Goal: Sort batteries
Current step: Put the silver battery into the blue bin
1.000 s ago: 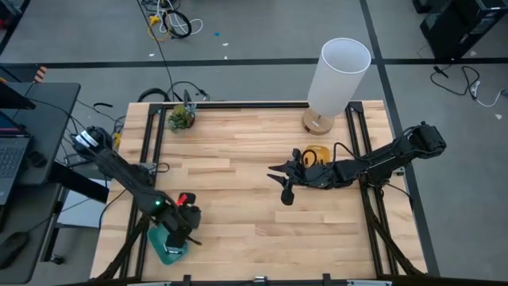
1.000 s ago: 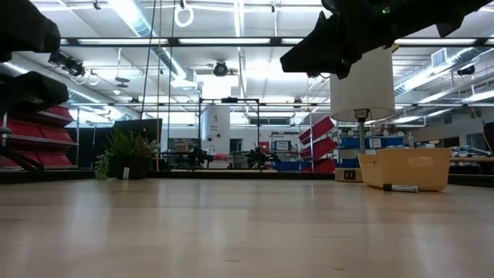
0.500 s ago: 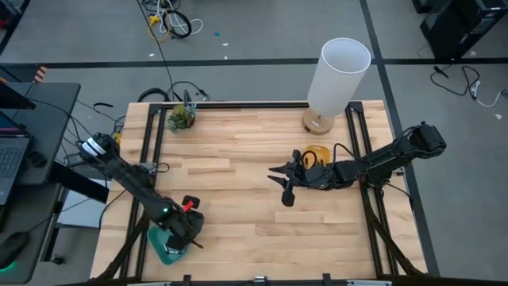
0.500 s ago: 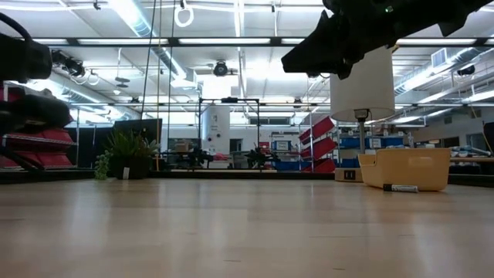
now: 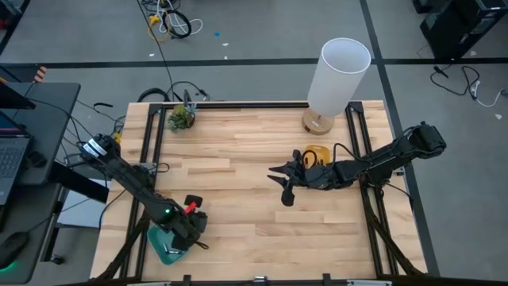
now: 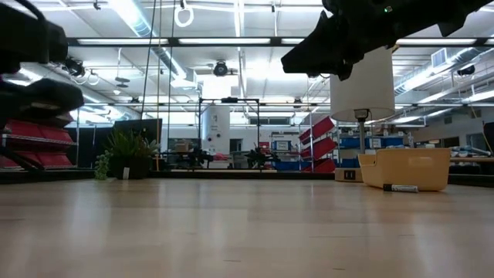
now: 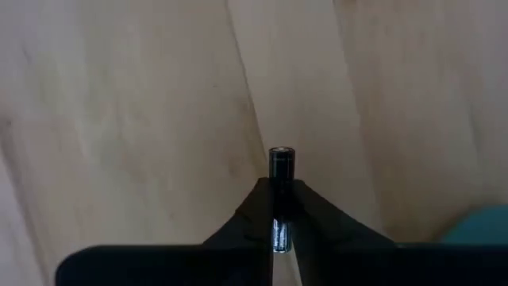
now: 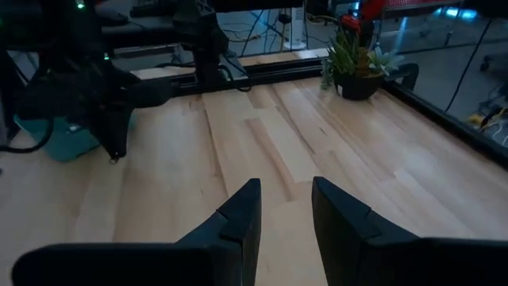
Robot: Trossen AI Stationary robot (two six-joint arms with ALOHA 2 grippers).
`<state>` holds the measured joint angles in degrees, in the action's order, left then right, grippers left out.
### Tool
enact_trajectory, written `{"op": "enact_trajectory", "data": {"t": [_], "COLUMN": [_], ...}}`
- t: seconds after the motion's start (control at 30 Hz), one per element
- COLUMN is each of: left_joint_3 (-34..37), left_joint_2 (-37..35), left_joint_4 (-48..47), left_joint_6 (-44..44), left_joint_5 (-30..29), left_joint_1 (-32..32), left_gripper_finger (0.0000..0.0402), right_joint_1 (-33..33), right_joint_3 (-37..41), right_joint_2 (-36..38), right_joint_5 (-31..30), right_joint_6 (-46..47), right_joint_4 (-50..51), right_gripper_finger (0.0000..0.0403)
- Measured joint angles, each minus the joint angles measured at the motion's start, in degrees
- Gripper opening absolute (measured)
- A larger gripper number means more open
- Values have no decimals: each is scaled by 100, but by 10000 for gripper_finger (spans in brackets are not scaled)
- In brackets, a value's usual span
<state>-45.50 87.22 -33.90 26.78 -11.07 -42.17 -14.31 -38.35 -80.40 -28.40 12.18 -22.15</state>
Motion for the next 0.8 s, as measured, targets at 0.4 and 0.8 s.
{"op": "enact_trajectory", "data": {"t": [0.4, 0.8], "left_joint_3": [-1533, -1796], "left_joint_2": [-4, -7], "left_joint_4": [-2043, -2651], "left_joint_6": [712, 2636], "left_joint_5": [519, 1658], "left_joint_1": [-106, -945], "left_gripper_finger": [48, 58], "right_joint_1": [2, -10], "right_joint_3": [-2, -270], "right_joint_2": [-411, -1972], "right_joint_5": [1422, 3031], "right_joint_6": [998, 1005], "right_joint_4": [-359, -1928], "right_gripper_finger": [100, 99]}}
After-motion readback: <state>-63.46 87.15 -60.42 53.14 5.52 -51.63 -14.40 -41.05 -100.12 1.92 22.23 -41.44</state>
